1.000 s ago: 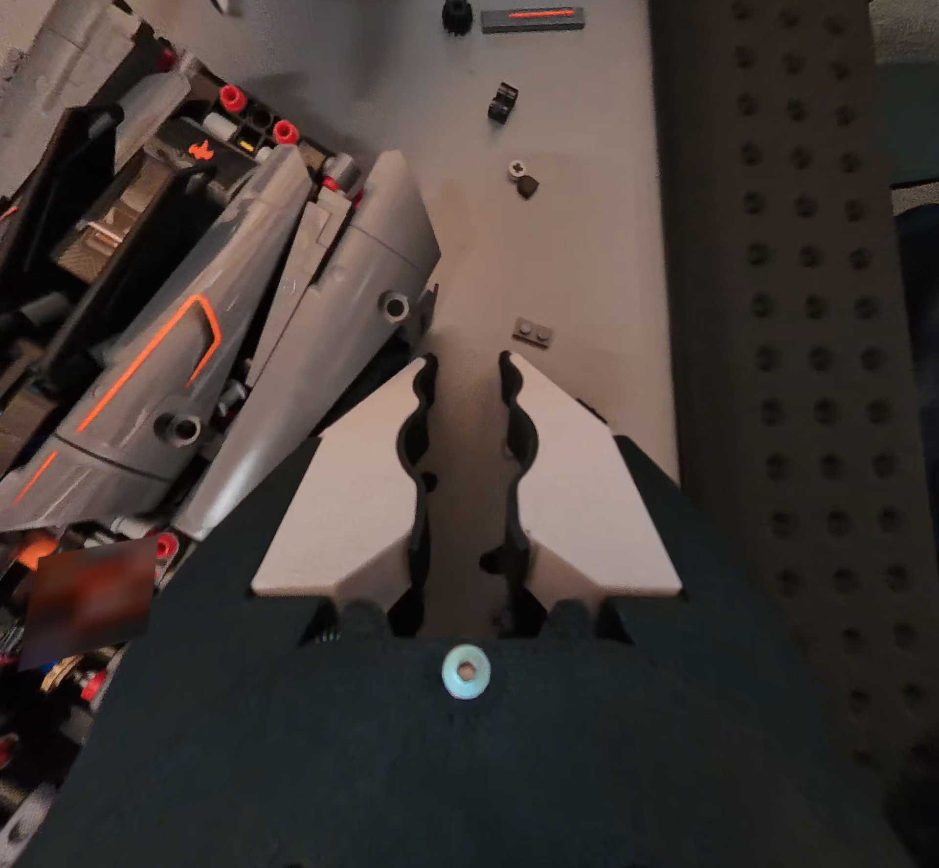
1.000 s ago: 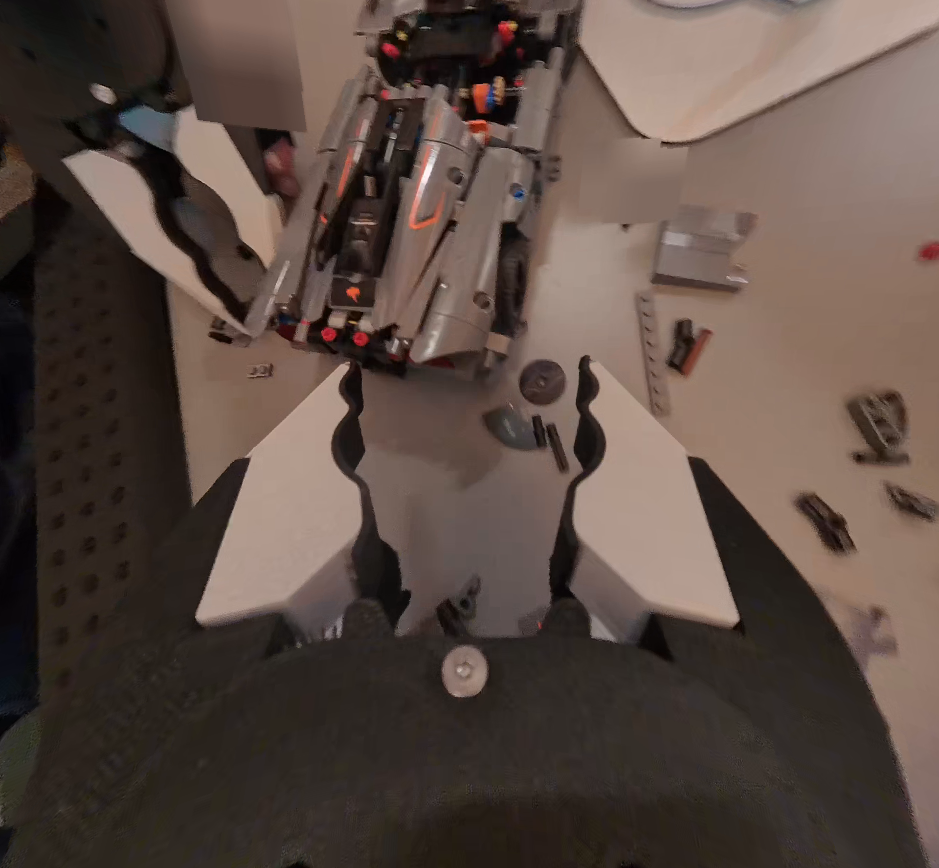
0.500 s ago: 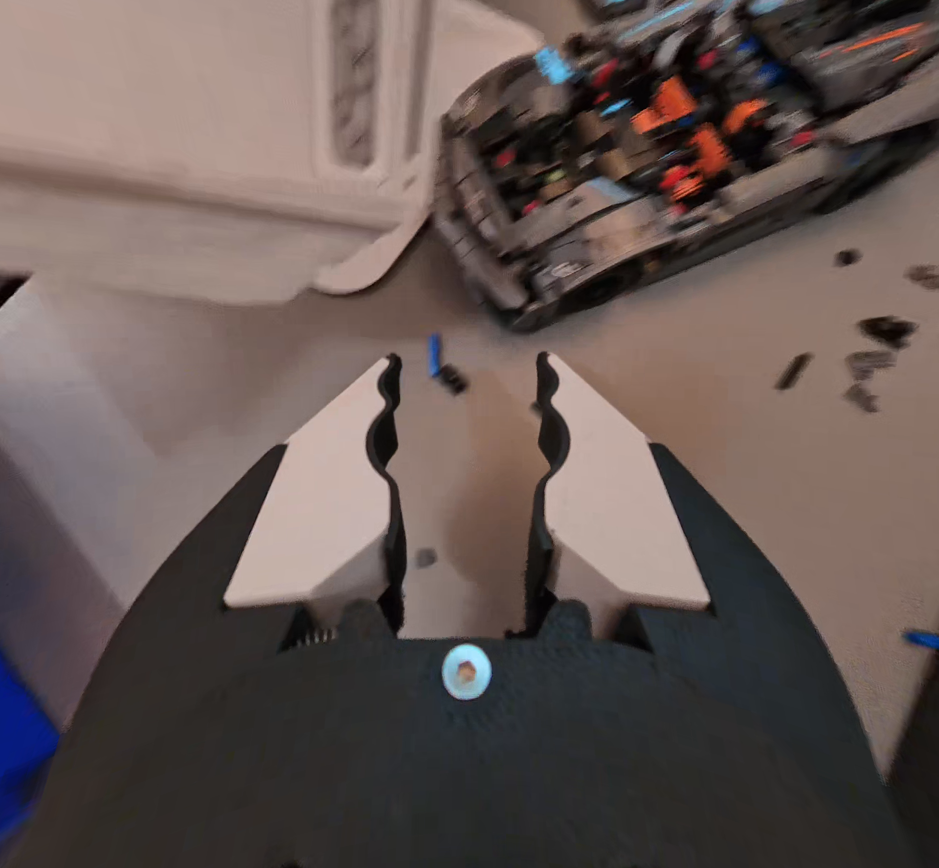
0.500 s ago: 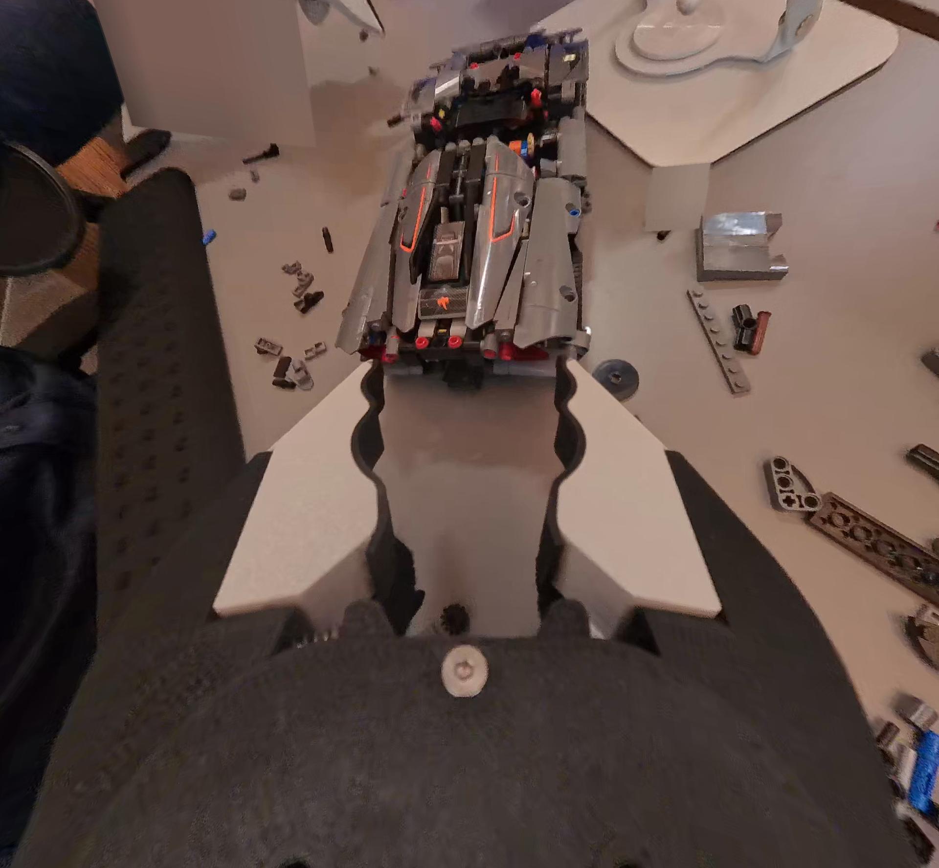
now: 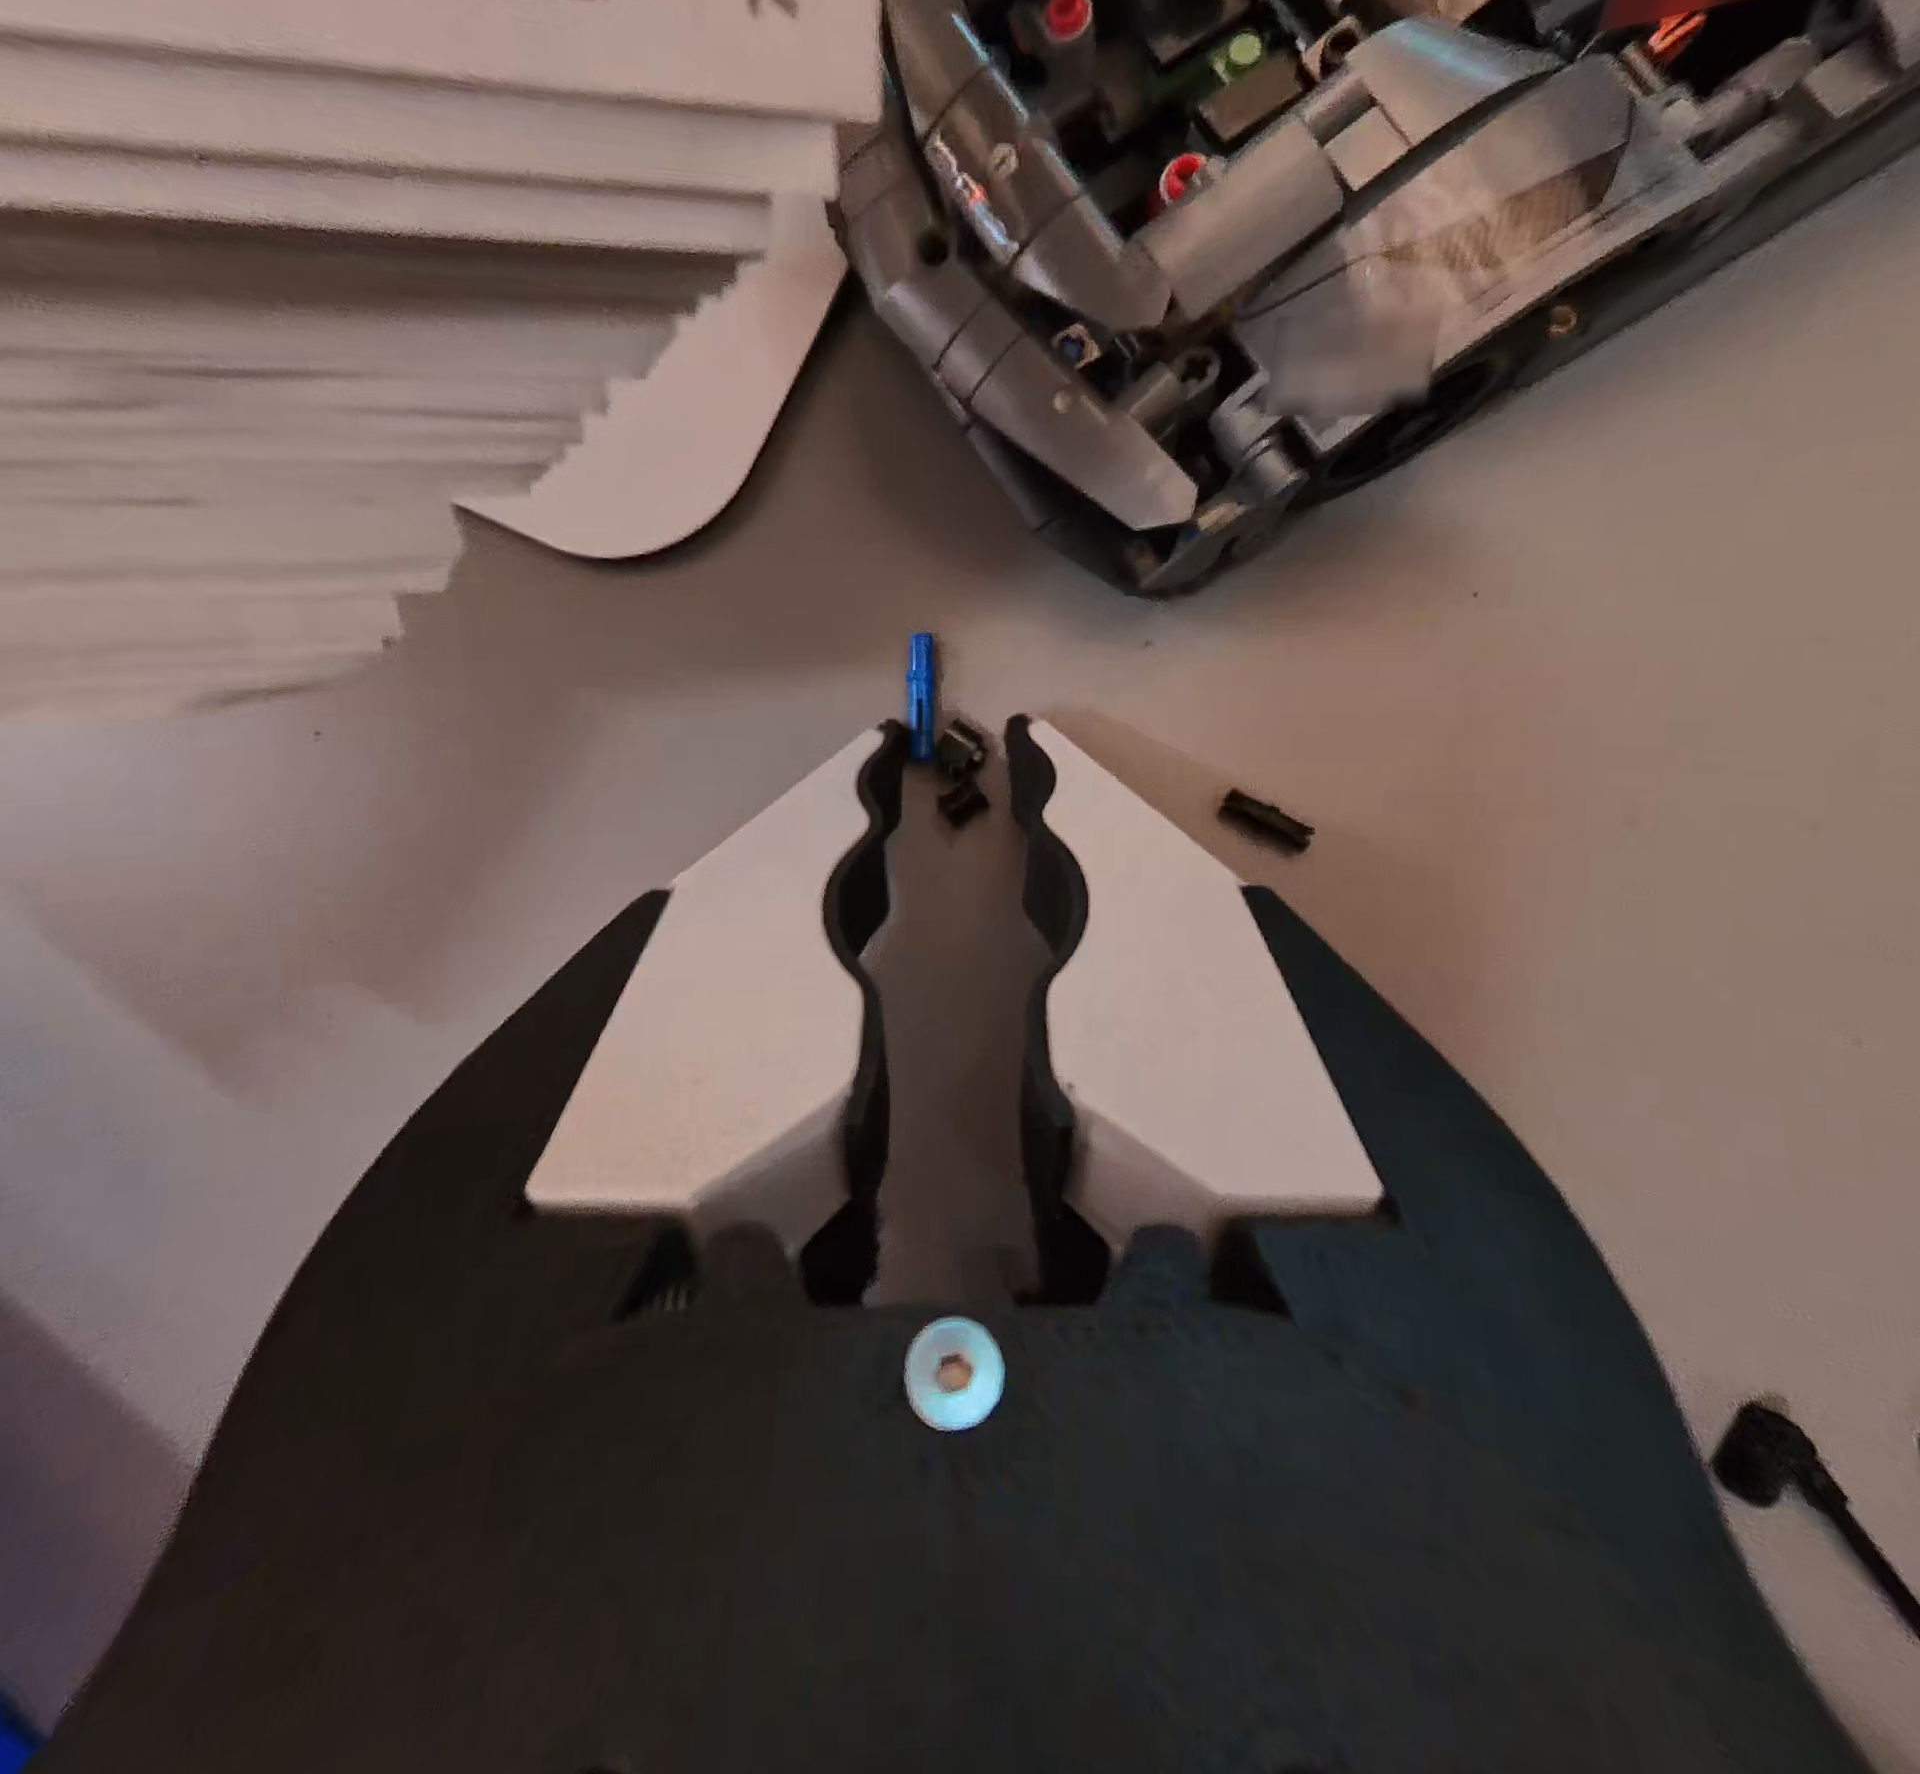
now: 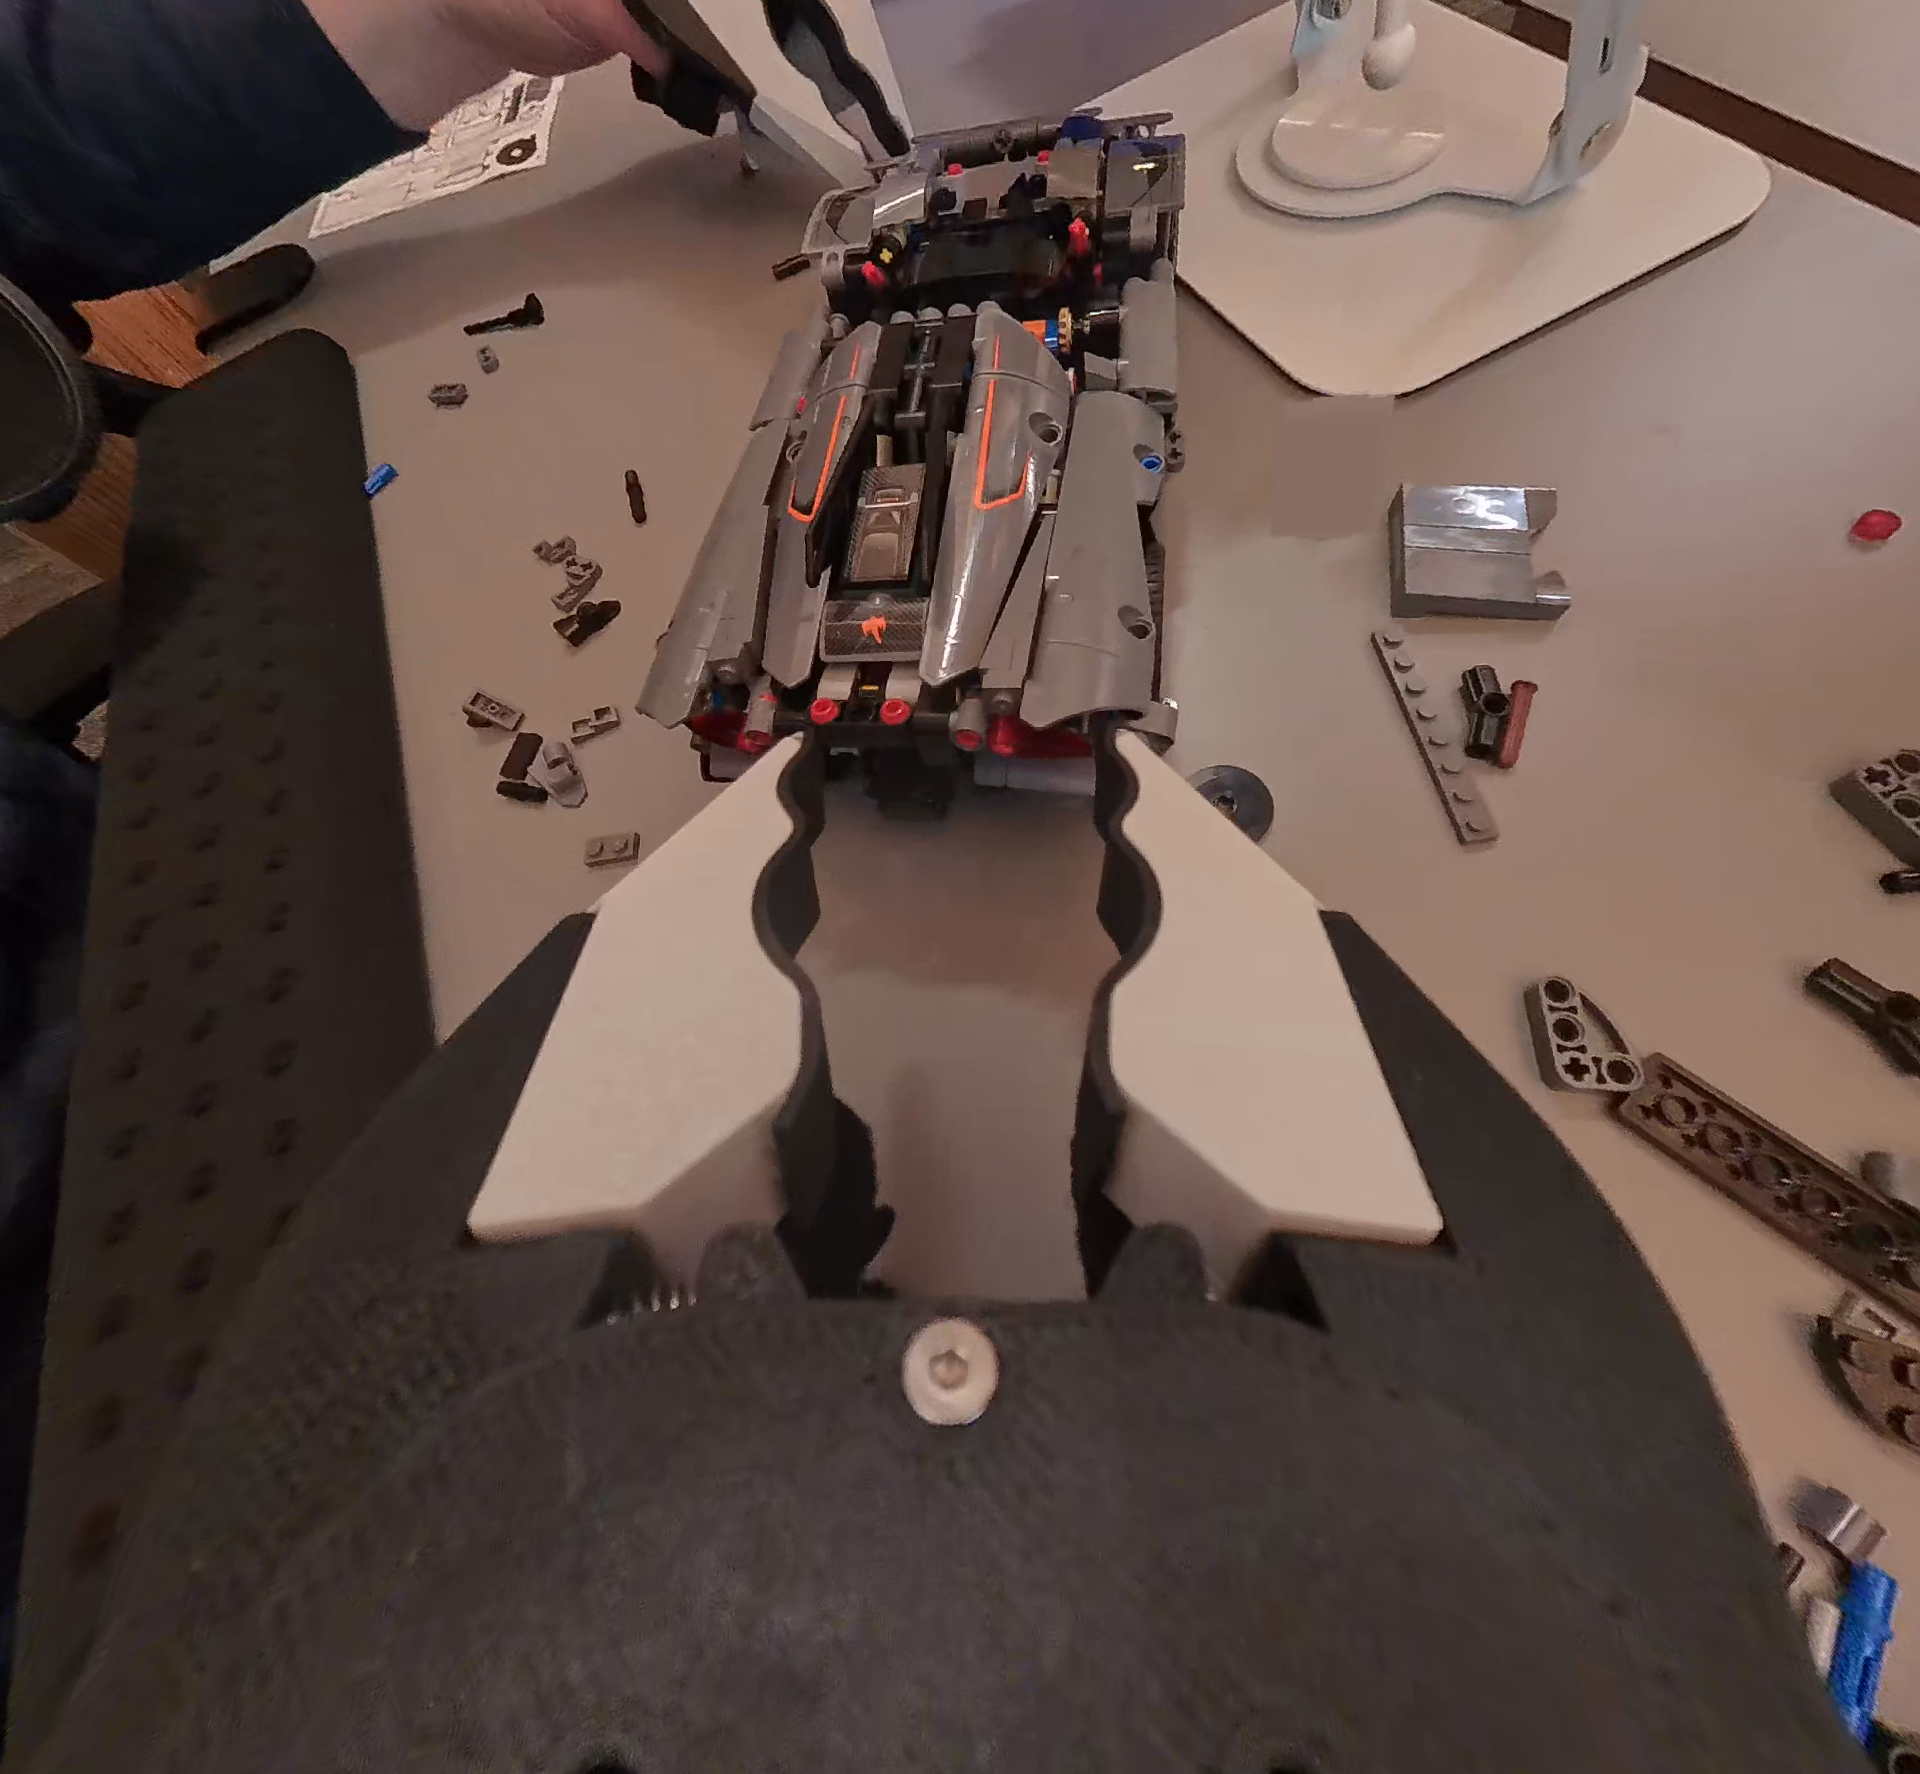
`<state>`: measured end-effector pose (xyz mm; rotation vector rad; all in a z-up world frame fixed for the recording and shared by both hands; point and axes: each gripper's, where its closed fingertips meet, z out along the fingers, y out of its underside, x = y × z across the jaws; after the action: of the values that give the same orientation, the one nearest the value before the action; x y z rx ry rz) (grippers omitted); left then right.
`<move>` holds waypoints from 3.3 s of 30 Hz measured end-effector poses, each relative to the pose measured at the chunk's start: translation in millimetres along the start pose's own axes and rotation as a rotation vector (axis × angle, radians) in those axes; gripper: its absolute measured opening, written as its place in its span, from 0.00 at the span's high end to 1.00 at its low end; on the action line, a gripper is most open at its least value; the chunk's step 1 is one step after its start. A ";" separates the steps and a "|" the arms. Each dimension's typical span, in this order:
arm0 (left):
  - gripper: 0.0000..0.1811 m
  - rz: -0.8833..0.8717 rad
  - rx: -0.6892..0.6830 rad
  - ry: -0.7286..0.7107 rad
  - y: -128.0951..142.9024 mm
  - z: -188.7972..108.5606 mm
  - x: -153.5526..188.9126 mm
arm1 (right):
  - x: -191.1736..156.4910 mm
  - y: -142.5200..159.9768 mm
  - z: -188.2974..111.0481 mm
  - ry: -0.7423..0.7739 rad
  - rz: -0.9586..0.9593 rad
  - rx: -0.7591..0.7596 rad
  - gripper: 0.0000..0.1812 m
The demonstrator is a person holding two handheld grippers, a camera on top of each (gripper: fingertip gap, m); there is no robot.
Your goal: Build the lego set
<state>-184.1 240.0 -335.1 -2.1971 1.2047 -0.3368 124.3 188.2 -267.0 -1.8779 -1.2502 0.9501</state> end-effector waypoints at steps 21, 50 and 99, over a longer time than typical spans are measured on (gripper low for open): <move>0.96 0.112 -0.041 0.211 5.1 -15.4 136.8 | -1.9 6.8 -1.3 -0.023 0.002 -0.024 0.73; 0.95 0.080 -0.040 0.058 -4.8 -3.5 99.2 | -6.8 9.5 -4.0 -0.027 -0.034 -0.039 0.73; 0.76 -0.149 0.036 -0.194 48.2 -77.5 17.1 | -11.5 20.9 -6.3 -0.045 -0.059 -0.072 0.75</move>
<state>-244.7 176.5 -305.0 -2.2361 0.9273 -0.1972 135.9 170.1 -279.1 -1.8735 -1.3756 0.9314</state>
